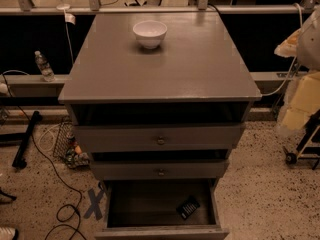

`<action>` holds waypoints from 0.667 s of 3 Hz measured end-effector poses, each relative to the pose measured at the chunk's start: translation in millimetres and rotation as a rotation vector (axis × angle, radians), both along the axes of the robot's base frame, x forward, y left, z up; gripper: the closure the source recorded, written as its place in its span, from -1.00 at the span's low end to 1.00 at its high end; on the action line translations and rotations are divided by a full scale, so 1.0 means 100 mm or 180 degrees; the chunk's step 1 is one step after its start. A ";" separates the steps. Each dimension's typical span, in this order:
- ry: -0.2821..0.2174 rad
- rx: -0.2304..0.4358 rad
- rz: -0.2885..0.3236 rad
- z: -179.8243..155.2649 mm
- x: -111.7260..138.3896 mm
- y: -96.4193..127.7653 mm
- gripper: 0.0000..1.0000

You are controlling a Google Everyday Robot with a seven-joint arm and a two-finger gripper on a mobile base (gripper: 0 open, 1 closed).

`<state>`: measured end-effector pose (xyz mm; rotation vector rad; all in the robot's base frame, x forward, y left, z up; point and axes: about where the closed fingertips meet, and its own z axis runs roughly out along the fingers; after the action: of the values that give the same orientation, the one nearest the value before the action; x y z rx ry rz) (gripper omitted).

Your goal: Pick rxbar blueberry from bottom drawer and place on counter

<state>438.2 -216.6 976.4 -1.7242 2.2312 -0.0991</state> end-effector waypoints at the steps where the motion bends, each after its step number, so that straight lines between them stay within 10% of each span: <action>1: -0.0001 0.0000 0.0000 0.00 0.00 0.00 -1.00; 2: 0.0176 0.0020 -0.0292 -0.48 -0.09 0.00 -1.00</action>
Offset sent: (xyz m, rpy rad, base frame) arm -0.0239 -0.0047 -0.1055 0.0382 0.1372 -0.2251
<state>429.0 -216.5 928.4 -1.6401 2.3480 -0.0660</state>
